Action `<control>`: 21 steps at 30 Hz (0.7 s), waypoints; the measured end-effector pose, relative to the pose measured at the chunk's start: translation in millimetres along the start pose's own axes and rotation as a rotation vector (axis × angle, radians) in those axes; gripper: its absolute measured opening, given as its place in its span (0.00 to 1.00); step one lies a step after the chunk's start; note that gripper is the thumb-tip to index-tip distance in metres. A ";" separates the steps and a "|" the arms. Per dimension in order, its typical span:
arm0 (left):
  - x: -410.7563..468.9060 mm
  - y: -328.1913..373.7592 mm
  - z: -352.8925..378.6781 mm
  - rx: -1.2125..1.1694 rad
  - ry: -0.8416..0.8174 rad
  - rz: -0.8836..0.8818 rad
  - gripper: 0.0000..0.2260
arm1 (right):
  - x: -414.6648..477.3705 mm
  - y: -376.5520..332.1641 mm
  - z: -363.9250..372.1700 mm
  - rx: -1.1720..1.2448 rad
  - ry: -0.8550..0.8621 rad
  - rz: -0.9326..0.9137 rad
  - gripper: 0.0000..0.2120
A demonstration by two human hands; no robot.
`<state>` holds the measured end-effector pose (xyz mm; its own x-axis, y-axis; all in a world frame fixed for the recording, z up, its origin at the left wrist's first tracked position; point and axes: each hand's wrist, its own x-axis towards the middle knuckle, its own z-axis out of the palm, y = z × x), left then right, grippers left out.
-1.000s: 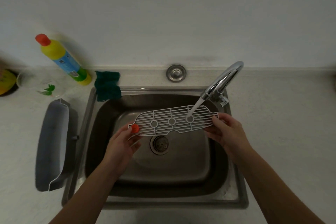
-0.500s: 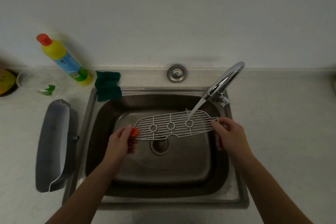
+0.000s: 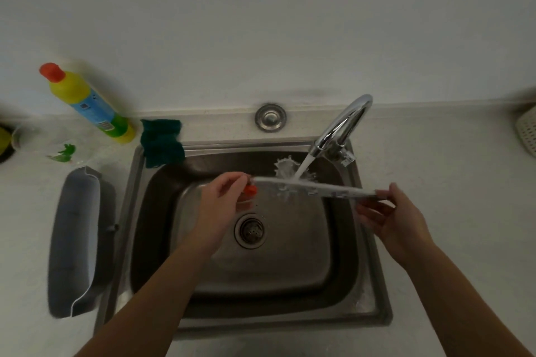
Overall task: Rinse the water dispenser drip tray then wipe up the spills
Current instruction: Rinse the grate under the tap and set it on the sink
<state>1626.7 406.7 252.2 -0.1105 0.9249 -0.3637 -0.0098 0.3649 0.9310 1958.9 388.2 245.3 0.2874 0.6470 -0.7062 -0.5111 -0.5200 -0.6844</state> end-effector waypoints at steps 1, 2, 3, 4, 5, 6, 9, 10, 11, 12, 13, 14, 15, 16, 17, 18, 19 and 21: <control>-2.1 -2.6 -1.1 -0.109 0.015 -0.065 0.08 | 0.9 -4.5 4.1 -0.044 -0.021 -0.043 0.14; -4.1 -5.2 -2.5 -0.218 0.034 -0.122 0.09 | 0.1 -8.4 9.1 -0.093 -0.050 -0.092 0.12; -6.3 -7.7 -4.5 -0.335 0.058 -0.171 0.11 | -1.2 -11.2 14.1 -0.147 -0.080 -0.149 0.11; -8.2 -10.1 -7.5 -0.457 0.085 -0.213 0.13 | -3.5 -12.7 19.5 -0.196 -0.110 -0.196 0.10; -9.8 -12.6 -10.8 -0.566 0.106 -0.246 0.15 | -6.2 -12.9 24.1 -0.233 -0.131 -0.238 0.08; -11.4 -15.4 -14.8 -0.651 0.115 -0.272 0.16 | -9.8 -12.0 28.6 -0.251 -0.144 -0.270 0.06; -16.7 -23.4 -23.5 -0.752 0.086 -0.334 0.17 | -19.5 -1.2 36.9 -0.257 -0.160 -0.321 0.08; -17.9 -26.0 -24.6 -0.751 0.075 -0.365 0.17 | -23.4 4.7 38.1 -0.248 -0.163 -0.330 0.08; -19.4 -28.5 -24.4 -0.752 0.061 -0.402 0.17 | -26.1 11.9 37.5 -0.238 -0.158 -0.335 0.09; -21.2 -30.7 -23.1 -0.760 0.042 -0.435 0.18 | -29.1 19.5 36.7 -0.219 -0.151 -0.330 0.09; -22.9 -32.2 -20.5 -0.773 0.024 -0.460 0.20 | -31.2 28.1 34.7 -0.199 -0.142 -0.313 0.09; -24.0 -33.5 -17.9 -0.784 0.007 -0.473 0.22 | -33.5 36.9 33.5 -0.169 -0.141 -0.282 0.09; -24.7 -35.0 -14.6 -0.782 -0.007 -0.475 0.24 | -35.2 46.5 31.6 -0.139 -0.143 -0.239 0.09; -24.7 -35.8 -11.3 -0.767 -0.019 -0.465 0.25 | -37.6 56.1 30.5 -0.105 -0.149 -0.189 0.09; -23.8 -35.2 -7.7 -0.753 -0.025 -0.444 0.24 | -40.0 66.2 29.6 -0.085 -0.152 -0.142 0.09; -21.8 -34.1 -4.4 -0.749 -0.019 -0.417 0.22 | -42.6 76.4 29.9 -0.082 -0.159 -0.102 0.08; -18.6 -32.4 -1.3 -0.755 -0.003 -0.388 0.19 | -44.3 86.5 30.6 -0.112 -0.161 -0.066 0.07; -10.9 -26.9 4.2 -0.707 0.045 -0.319 0.16 | -46.2 103.6 32.4 -0.269 -0.164 0.004 0.06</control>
<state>1632.3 387.2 231.0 -0.0357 0.7759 -0.6298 -0.6781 0.4442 0.5856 1866.4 322.5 212.8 0.1400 0.7144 -0.6856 -0.2726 -0.6378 -0.7203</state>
